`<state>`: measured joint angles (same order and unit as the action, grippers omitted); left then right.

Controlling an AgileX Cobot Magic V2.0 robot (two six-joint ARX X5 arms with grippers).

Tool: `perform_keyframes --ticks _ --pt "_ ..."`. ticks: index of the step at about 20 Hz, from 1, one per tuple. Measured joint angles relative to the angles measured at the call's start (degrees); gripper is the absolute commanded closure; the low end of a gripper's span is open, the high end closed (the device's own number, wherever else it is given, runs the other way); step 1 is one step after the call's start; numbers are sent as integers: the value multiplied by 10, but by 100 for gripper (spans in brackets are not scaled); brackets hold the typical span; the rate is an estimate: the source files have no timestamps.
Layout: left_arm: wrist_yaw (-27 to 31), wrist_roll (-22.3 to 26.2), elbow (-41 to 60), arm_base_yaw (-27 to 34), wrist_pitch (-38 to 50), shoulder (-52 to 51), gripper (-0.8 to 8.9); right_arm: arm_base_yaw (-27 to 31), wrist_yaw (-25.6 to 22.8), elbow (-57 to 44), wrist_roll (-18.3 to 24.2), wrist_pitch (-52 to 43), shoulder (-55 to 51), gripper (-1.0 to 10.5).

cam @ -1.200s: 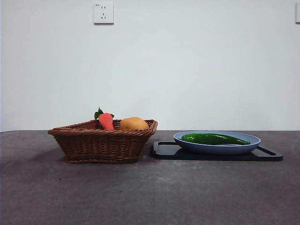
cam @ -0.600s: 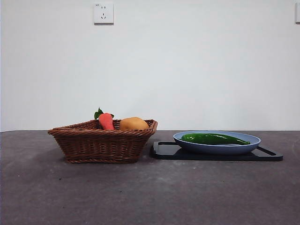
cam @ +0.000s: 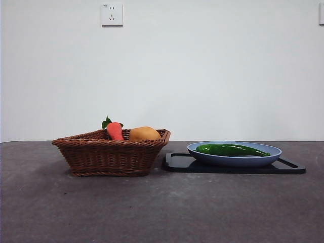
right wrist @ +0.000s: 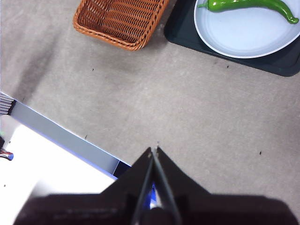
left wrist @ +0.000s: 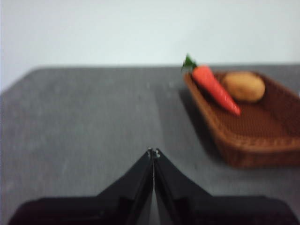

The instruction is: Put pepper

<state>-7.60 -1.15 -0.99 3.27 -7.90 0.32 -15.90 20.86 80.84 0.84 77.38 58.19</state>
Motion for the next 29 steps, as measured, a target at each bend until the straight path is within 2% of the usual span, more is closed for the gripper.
perform_keyframes --ticks 2,22,24,27,29 --pt "0 0 0 0 -22 0 806 0 0 0 0 0 0 936" --pt "0 0 0 0 -14 0 806 0 -1 0 8 -5 0 936" --pt "0 0 0 0 -14 0 805 10 -1 0 21 -46 -8 936" --pt "0 0 0 0 -14 0 805 43 0 -25 17 -183 -69 936" --pt "0 0 0 0 -14 0 806 61 0 -79 4 -279 -127 936"
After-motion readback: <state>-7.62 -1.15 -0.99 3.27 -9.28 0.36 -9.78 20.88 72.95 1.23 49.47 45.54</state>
